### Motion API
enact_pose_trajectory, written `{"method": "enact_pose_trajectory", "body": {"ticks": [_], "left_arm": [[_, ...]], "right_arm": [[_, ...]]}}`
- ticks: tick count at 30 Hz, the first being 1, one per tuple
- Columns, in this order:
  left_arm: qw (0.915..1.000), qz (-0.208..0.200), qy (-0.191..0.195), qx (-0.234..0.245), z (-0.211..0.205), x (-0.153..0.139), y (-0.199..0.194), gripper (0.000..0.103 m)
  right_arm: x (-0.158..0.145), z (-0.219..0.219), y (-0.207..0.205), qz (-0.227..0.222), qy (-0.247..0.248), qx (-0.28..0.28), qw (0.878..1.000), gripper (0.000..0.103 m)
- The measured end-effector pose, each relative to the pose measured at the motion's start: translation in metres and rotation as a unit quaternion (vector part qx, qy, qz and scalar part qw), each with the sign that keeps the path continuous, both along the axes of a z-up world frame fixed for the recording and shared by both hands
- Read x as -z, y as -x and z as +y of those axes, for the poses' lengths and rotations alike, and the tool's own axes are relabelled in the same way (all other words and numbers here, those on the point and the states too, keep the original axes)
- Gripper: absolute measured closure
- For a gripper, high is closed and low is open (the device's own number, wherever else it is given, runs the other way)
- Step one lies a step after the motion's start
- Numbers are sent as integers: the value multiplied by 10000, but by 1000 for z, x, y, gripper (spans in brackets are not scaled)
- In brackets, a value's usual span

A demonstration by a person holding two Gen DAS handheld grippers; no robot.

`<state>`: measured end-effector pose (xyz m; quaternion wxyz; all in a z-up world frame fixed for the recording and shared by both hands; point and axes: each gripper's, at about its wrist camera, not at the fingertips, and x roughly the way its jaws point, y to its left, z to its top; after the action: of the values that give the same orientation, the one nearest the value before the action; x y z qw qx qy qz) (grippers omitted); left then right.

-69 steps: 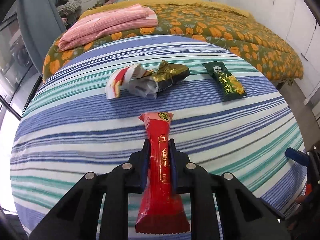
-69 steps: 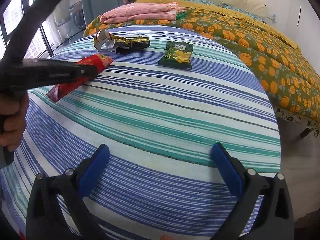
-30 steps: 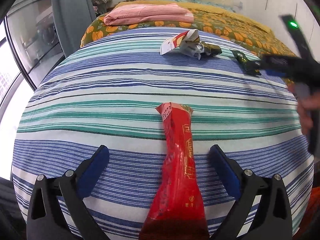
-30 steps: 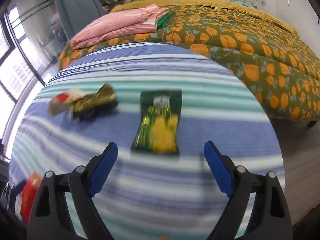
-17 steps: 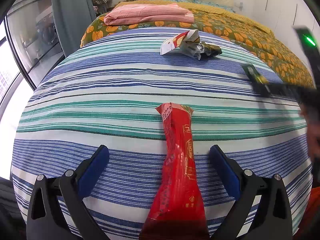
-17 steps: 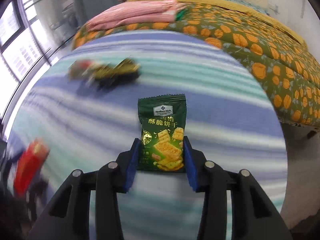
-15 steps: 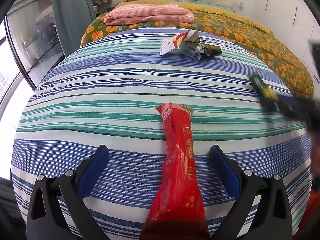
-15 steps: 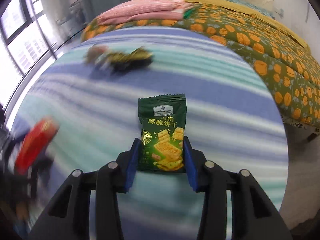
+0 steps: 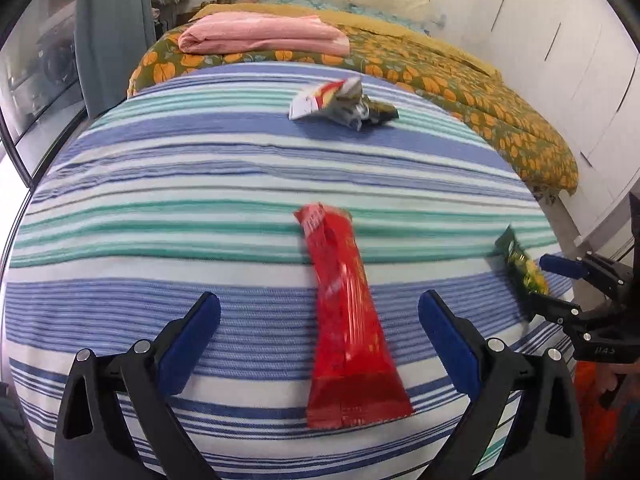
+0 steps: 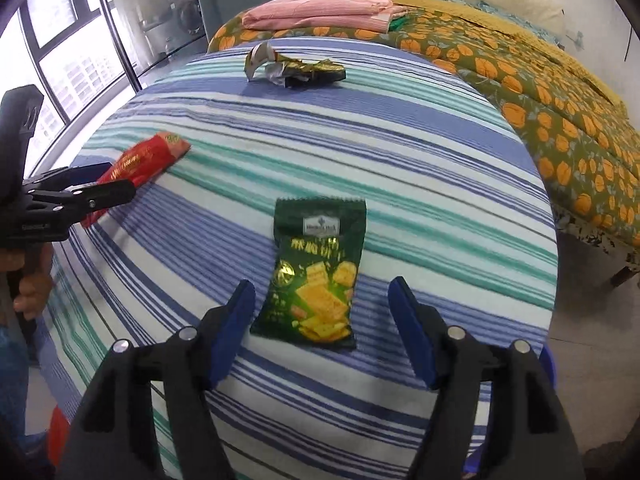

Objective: Collect trash
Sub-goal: 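Carry the red wrapper and green packet over the wastebasket and open both tools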

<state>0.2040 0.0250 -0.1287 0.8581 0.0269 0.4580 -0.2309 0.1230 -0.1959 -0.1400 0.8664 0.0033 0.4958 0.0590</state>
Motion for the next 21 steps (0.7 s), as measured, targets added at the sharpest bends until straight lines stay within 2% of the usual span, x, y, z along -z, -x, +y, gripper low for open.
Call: {"method": "enact_pose_trajectory", "body": {"ticks": [2,5,6,8,9,12,14,15,21], "left_arm": [[10000,2,3,21,-3,-4,-4,10],[9994,8,-290,180,-19,-4,-12,17],[9987,-5,-456,232,-26,-2,-14,21],[9968,-4,-757,255,-35,3,-19,31],[9958,-8,-895,200,-37,6,-21,37],[9960,-34,-886,117,-35,5,-22,48],[9956,-39,-929,92,-34,6,-21,67],[9957,-12,-926,90,-34,6,-21,82],[9977,-125,-641,160,-44,-12,1,89]], "right_arm": [[-1,-1,-4,135,-124,-30,9998,35],[3,2,-11,343,-50,-44,9994,36],[5,3,-13,380,-15,-48,9993,43],[8,4,-13,468,13,-42,9989,51],[7,4,-12,448,-20,-36,9990,60],[3,3,-5,370,-113,-39,9992,64],[1,-1,3,301,-223,3,9993,65],[-1,-5,8,261,-322,45,9991,65],[-23,-45,42,-109,-1002,297,9945,65]]}}
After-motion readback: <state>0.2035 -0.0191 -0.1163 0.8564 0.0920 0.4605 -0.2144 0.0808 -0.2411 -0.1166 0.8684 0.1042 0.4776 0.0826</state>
